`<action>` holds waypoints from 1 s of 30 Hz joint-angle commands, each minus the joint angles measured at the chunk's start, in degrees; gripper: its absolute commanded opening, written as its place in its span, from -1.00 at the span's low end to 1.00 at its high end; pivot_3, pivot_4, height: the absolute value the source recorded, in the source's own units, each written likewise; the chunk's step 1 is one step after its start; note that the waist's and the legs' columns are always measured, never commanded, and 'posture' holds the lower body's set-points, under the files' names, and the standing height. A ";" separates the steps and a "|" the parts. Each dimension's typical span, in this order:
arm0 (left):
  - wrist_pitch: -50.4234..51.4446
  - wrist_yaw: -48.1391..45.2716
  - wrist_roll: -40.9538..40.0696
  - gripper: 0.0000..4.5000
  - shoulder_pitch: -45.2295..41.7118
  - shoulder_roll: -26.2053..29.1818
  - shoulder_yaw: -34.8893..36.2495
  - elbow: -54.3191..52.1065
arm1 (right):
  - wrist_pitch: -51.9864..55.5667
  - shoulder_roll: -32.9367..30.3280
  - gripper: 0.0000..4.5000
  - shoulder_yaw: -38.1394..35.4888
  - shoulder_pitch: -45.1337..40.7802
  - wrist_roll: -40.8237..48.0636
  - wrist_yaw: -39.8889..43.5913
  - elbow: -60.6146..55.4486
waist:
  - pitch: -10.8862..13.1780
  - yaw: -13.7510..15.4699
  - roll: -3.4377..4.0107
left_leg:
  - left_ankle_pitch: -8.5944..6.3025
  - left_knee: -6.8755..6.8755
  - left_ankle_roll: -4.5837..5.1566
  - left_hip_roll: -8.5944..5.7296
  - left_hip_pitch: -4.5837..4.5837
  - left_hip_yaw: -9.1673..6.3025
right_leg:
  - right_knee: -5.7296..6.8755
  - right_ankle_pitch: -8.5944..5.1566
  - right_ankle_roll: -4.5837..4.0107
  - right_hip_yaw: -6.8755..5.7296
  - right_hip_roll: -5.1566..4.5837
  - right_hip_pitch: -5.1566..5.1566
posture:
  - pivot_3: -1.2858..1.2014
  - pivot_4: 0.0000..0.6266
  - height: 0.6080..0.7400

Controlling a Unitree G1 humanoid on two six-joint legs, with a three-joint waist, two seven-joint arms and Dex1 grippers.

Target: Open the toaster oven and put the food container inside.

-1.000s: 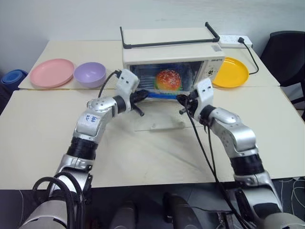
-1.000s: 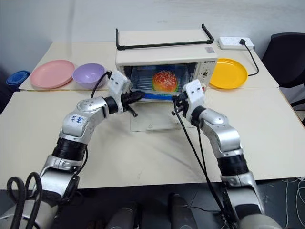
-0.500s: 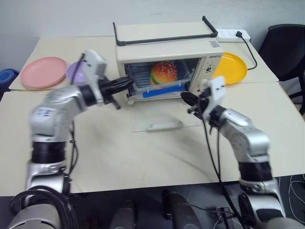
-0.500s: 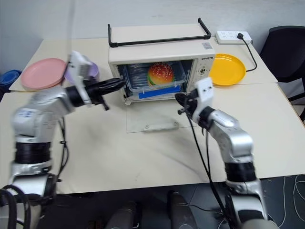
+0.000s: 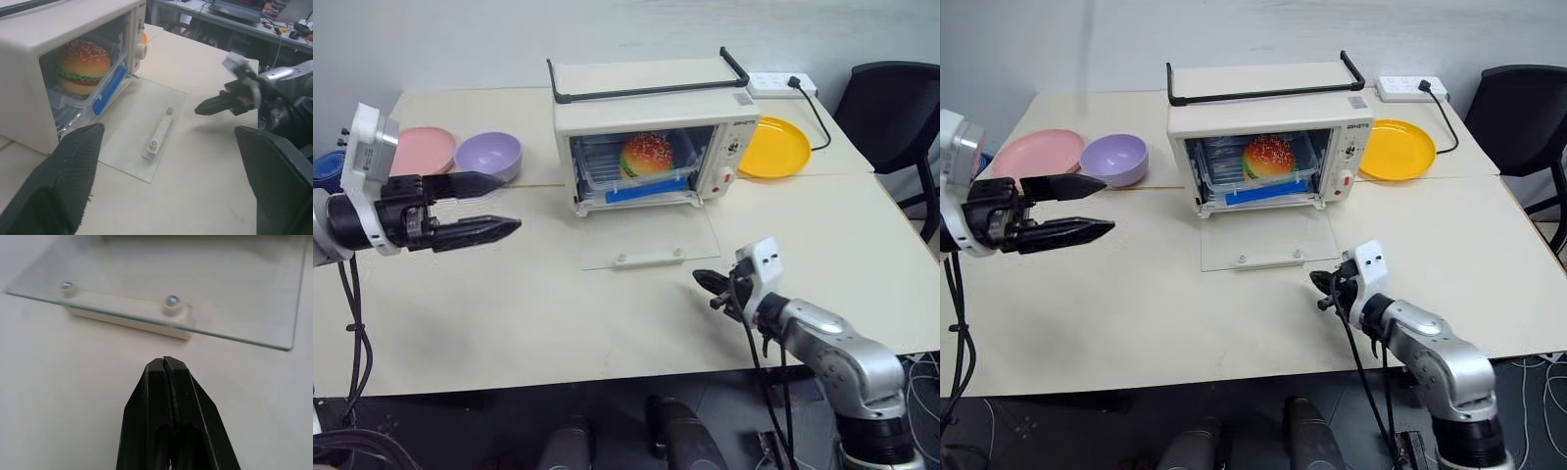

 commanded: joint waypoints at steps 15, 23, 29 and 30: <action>-7.30 1.68 1.80 0.98 4.42 1.48 2.19 -2.26 | -2.94 1.67 -1.00 -6.81 -19.93 4.28 2.58 5.01 | 0.02 -0.29 0.04 | -0.18 -0.02 0.02 0.09 -0.02 -0.07 | 0.19 0.11 0.21 0.06 -0.14 -0.11 | 0.03 -0.52 1.00; -8.79 1.65 1.92 1.00 6.13 2.42 3.27 -0.84 | 4.62 -14.59 -0.11 -12.65 -18.53 13.55 15.86 0.58 | 0.03 0.31 0.05 | -0.25 -0.07 -0.02 0.10 -0.32 -0.49 | 0.04 -0.05 0.10 -0.09 -0.23 -0.15 | 0.03 -0.52 1.00; -9.04 -0.17 1.96 1.00 7.65 4.27 5.66 0.04 | 8.03 -27.52 0.81 -20.56 -16.18 20.30 25.43 2.34 | 0.05 0.02 0.09 | -0.34 -0.03 0.13 0.08 -0.54 -0.36 | -0.07 0.01 0.22 -0.06 -0.23 -0.27 | 0.03 -0.52 1.00; -9.10 -0.45 2.03 1.00 7.82 4.54 6.01 0.20 | 8.55 -28.98 0.99 -21.63 -15.78 21.06 26.44 2.71 | 0.05 0.01 0.09 | -0.35 -0.03 0.15 0.08 -0.51 -0.33 | -0.20 0.00 0.23 -0.06 -0.22 -0.27 | 0.03 -0.52 1.00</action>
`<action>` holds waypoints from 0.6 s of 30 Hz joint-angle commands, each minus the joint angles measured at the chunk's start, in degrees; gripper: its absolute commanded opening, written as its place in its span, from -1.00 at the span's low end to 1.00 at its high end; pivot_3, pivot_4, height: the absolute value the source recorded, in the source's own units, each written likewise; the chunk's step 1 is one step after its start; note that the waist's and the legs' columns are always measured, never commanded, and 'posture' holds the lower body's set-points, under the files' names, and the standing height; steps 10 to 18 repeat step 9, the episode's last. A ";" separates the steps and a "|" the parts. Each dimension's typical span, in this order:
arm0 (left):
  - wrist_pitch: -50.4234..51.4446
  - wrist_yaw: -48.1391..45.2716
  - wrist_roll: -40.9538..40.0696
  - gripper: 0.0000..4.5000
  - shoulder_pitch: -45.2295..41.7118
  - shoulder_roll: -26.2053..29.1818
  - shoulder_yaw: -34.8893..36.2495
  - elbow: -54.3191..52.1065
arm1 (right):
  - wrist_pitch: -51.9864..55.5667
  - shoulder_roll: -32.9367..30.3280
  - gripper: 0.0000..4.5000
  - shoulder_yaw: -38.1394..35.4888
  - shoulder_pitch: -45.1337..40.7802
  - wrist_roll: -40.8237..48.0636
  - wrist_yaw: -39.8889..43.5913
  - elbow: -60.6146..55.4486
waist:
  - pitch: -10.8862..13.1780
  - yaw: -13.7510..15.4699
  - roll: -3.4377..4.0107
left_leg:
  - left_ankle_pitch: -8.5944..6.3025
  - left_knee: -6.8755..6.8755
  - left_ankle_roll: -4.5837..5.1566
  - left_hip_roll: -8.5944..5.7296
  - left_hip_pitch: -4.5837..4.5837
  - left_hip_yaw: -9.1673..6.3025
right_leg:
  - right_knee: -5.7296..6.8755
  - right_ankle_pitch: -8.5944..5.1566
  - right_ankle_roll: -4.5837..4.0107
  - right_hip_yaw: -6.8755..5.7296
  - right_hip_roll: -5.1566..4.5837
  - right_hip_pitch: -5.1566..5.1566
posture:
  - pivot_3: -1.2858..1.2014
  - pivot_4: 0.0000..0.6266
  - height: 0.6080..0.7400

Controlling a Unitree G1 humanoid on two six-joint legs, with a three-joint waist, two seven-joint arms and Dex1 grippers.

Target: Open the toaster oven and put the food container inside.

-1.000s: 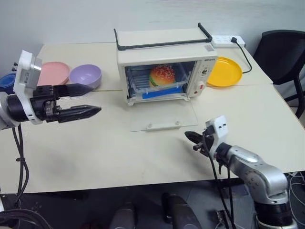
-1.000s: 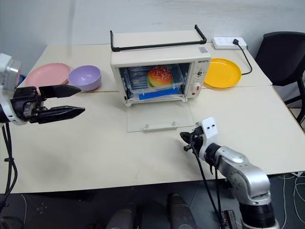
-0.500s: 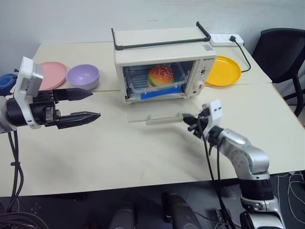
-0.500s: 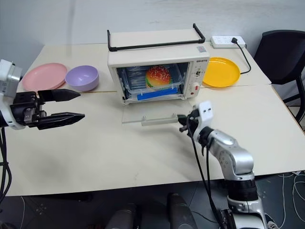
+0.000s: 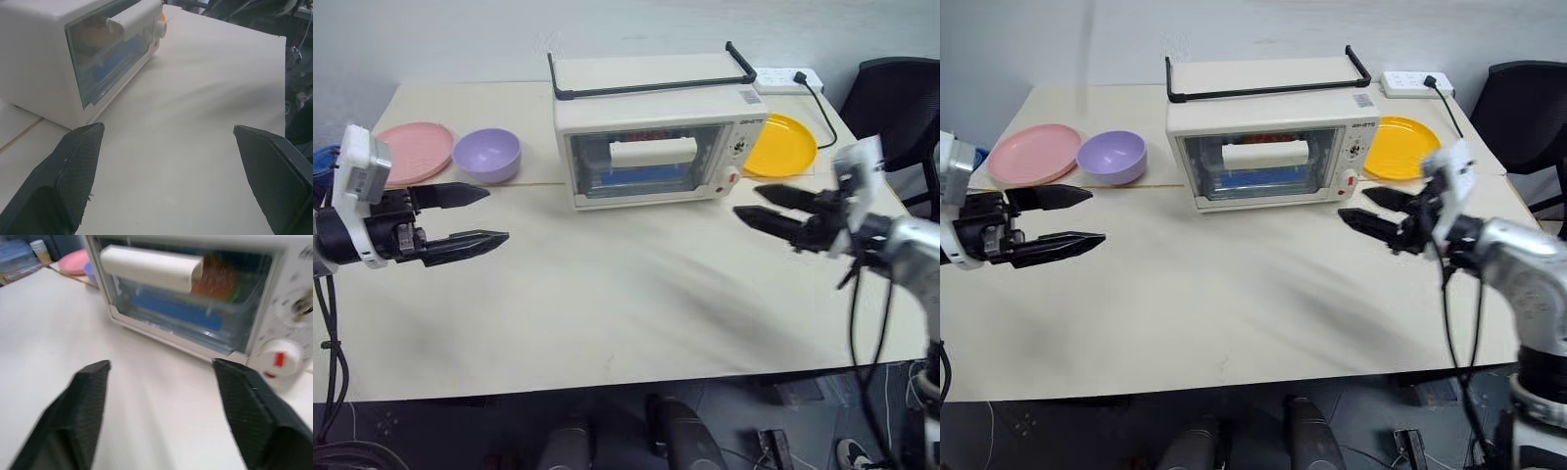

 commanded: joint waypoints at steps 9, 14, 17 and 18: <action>-0.99 -0.70 -0.44 1.00 0.16 2.17 3.70 1.00 | -2.46 -4.11 0.99 -2.59 3.36 0.56 4.12 -0.71 | 0.00 0.08 0.00 | 0.01 0.14 0.00 0.02 0.12 0.06 | 0.19 -0.01 -0.02 0.02 0.09 0.04 | 0.03 -0.52 1.00; -0.99 -0.70 -0.44 1.00 0.16 2.17 3.70 1.00 | -2.46 -4.11 0.99 -2.59 3.36 0.56 4.12 -0.71 | 0.00 0.08 0.00 | 0.01 0.14 0.00 0.02 0.12 0.06 | 0.19 -0.01 -0.02 0.02 0.09 0.04 | 0.03 -0.52 1.00; -0.99 -0.70 -0.44 1.00 0.16 2.17 3.70 1.00 | -2.46 -4.11 0.99 -2.59 3.36 0.56 4.12 -0.71 | 0.00 0.08 0.00 | 0.01 0.14 0.00 0.02 0.12 0.06 | 0.19 -0.01 -0.02 0.02 0.09 0.04 | 0.03 -0.52 1.00; -0.99 -0.70 -0.44 1.00 0.16 2.17 3.70 1.00 | -2.46 -4.11 0.99 -2.59 3.36 0.56 4.12 -0.71 | 0.00 0.08 0.00 | 0.01 0.14 0.00 0.02 0.12 0.06 | 0.19 -0.01 -0.02 0.02 0.09 0.04 | 0.03 -0.52 1.00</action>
